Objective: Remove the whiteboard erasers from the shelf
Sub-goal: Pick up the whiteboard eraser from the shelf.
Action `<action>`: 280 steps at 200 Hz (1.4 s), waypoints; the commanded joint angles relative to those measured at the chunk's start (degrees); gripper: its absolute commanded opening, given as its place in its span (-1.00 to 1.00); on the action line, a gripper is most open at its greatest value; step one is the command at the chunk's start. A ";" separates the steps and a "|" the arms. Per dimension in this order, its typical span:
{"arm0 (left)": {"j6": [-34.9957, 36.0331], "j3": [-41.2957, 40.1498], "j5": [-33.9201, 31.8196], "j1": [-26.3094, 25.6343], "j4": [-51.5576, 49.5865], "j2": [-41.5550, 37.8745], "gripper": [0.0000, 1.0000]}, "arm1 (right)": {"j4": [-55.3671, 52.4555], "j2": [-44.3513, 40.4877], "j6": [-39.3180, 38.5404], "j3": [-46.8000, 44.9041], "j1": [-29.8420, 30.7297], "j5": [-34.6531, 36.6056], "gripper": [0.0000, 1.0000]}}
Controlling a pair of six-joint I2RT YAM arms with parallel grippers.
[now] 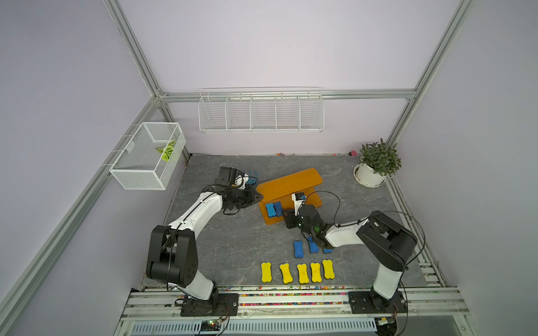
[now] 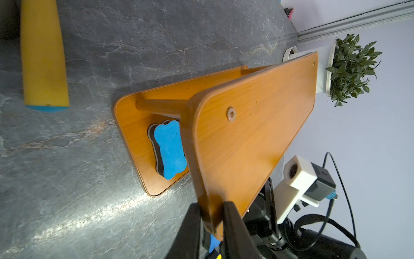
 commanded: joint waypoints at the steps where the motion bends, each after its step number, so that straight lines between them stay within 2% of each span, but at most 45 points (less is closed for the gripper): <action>1: 2.70 0.97 -0.55 -0.47 -1.54 1.20 -0.59 | 4.07 2.45 1.41 0.49 0.17 2.11 -0.35; 136: 3.24 0.55 -0.79 0.07 -2.07 -0.26 -0.59 | 8.32 7.77 3.29 2.42 0.30 4.30 -0.34; 280: 3.55 0.55 -1.22 0.07 -2.64 0.19 -0.60 | 6.96 11.72 5.55 5.49 -0.74 1.51 -0.37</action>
